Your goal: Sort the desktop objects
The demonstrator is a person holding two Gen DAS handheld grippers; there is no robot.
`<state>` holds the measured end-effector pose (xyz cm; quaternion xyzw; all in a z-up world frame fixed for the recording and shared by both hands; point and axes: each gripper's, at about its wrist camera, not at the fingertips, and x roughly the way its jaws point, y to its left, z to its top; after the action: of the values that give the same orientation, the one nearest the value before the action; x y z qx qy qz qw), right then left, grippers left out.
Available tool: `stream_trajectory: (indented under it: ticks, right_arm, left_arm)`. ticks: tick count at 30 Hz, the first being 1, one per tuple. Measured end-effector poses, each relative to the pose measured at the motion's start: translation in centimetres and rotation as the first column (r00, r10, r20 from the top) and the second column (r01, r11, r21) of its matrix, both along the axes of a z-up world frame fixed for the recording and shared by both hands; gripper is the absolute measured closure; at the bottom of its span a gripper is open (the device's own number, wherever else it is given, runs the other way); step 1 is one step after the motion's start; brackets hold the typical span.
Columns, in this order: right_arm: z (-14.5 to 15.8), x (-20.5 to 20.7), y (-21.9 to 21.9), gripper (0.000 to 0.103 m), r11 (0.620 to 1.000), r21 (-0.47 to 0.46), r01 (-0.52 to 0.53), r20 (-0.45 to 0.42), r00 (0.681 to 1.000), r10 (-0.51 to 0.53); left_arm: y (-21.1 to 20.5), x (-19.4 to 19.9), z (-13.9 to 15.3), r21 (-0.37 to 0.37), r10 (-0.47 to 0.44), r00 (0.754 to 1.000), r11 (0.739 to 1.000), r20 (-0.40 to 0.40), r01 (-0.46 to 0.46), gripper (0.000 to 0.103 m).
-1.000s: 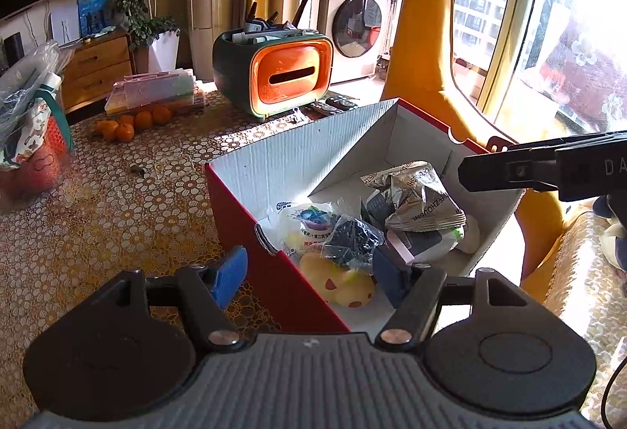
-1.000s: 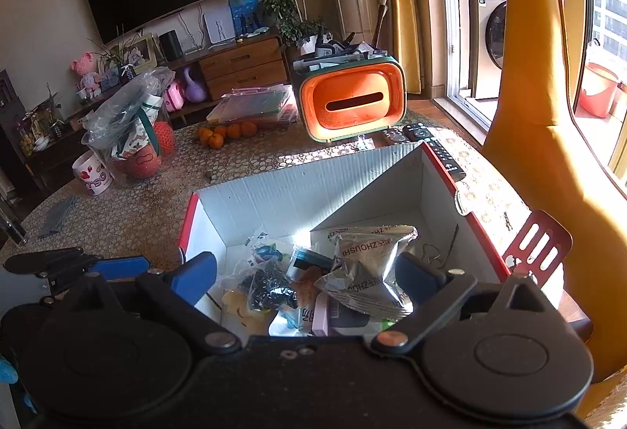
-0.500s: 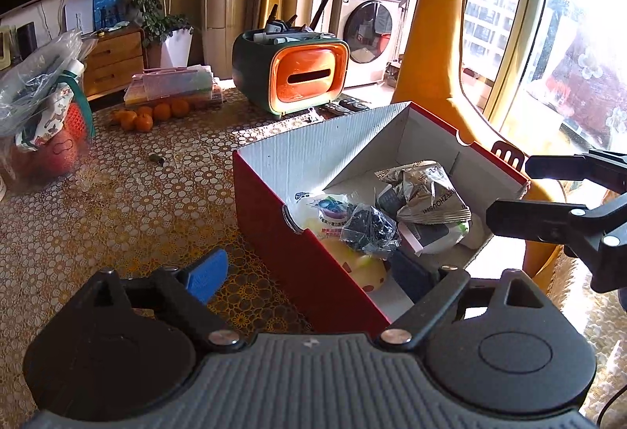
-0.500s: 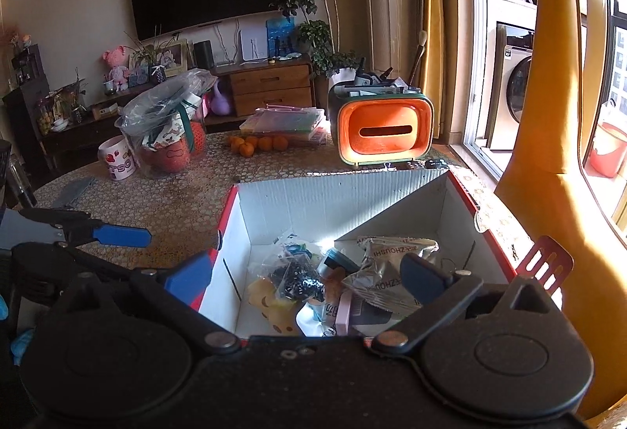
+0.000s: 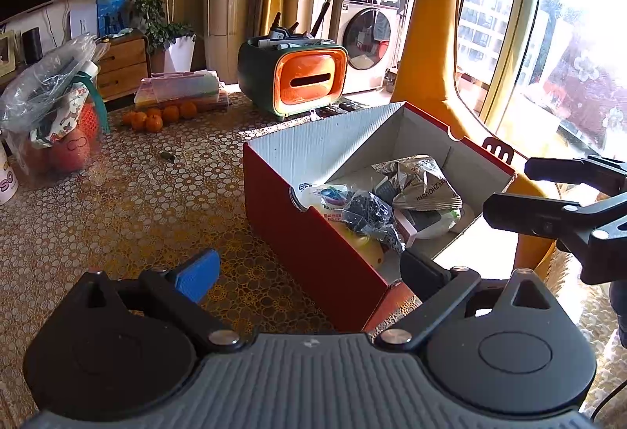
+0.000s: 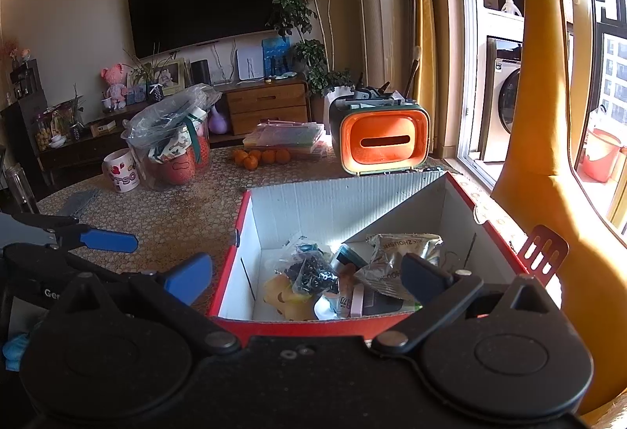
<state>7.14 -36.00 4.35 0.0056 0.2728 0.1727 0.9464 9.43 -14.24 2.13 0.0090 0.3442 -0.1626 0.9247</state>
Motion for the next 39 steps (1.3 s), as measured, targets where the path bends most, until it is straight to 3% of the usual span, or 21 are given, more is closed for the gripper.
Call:
stream_trajectory:
  ticks: [10, 16, 39]
  right_arm:
    - [0.0, -1.8, 0.7, 0.000, 1.000, -0.018, 0.013, 0.031, 0.999, -0.013]
    - [-0.5, -2.7, 0.8, 0.000, 1.000, -0.012, 0.028, 0.031, 0.999, -0.027]
    - [-1.8, -5.1, 2.9, 0.000, 0.999, 0.003, 0.037, -0.008, 0.999, -0.037]
  left_arm:
    - [0.9, -1.8, -0.1, -0.018, 0.016, 1.000, 1.000, -0.006, -0.016, 0.004]
    - [1.2, -2.7, -0.4, 0.009, 0.031, 1.000, 0.999, -0.003, -0.031, 0.004]
    - [2.6, -5.2, -1.0, 0.032, 0.017, 1.000, 0.999, 0.016, -0.017, 0.004]
